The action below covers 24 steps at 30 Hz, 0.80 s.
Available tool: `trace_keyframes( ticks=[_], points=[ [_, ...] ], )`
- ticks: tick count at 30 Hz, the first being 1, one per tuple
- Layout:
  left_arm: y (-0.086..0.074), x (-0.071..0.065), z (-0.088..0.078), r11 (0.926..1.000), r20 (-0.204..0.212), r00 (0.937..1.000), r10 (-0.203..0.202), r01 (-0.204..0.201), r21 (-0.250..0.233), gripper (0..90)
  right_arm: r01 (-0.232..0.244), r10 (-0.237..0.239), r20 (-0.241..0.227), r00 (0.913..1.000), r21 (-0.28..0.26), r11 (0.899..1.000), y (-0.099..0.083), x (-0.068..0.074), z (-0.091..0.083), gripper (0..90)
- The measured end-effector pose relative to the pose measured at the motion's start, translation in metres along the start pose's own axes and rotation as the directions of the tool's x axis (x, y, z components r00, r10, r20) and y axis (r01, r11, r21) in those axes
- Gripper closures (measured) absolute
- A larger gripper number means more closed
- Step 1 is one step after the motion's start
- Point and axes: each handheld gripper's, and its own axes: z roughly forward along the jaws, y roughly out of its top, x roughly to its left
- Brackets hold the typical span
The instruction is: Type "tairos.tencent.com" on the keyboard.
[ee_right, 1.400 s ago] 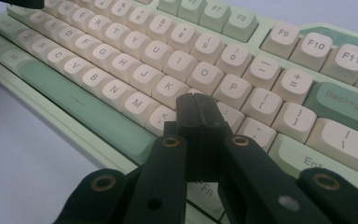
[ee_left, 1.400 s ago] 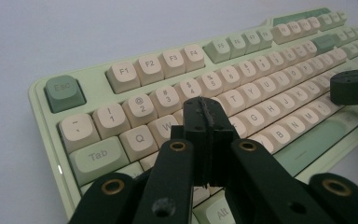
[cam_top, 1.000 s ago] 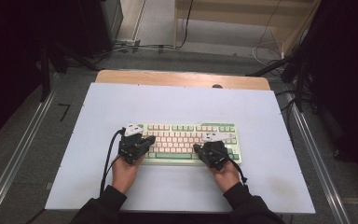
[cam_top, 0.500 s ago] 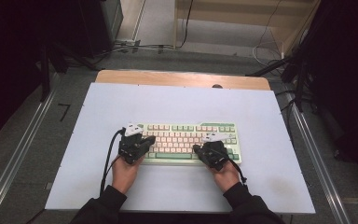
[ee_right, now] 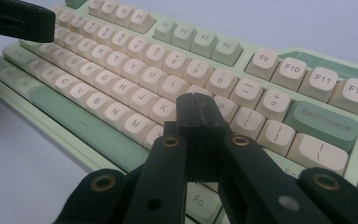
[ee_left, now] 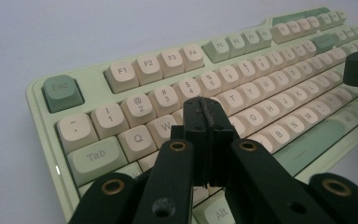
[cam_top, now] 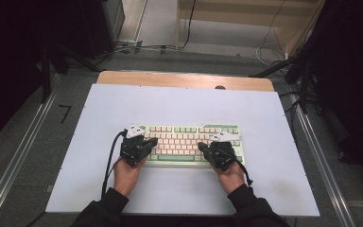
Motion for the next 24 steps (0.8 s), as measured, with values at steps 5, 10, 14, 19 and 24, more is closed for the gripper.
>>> trace_keyframes(
  ticks=[5, 10, 14, 19, 24],
  points=[
    [0.000, -0.001, 0.000, 1.0000, 0.003, 1.0000, 0.000, 0.000, -0.001, 90.0, 0.001, -0.001, 0.001, 1.0000, -0.001, 1.000, 0.000, 0.001, 0.001, 87.3],
    [0.000, -0.002, 0.001, 1.0000, 0.003, 1.0000, 0.004, -0.004, -0.003, 90.0, 0.006, -0.006, 0.000, 1.0000, 0.000, 1.000, 0.000, 0.002, 0.002, 87.3],
    [0.000, -0.003, 0.002, 1.0000, 0.002, 1.0000, 0.006, -0.006, -0.001, 90.0, 0.006, -0.006, -0.001, 1.0000, 0.002, 1.000, 0.000, 0.002, 0.002, 87.3],
    [0.002, -0.007, 0.006, 0.9999, 0.005, 0.9999, 0.009, -0.009, -0.004, 90.0, 0.007, -0.007, 0.001, 1.0000, 0.003, 1.000, 0.000, 0.003, 0.002, 87.3],
    [0.006, -0.010, 0.012, 0.9999, 0.008, 0.9999, 0.014, -0.014, -0.002, 90.0, 0.011, -0.011, -0.002, 0.9999, 0.004, 1.000, 0.000, 0.004, 0.003, 87.3]
  ],
)
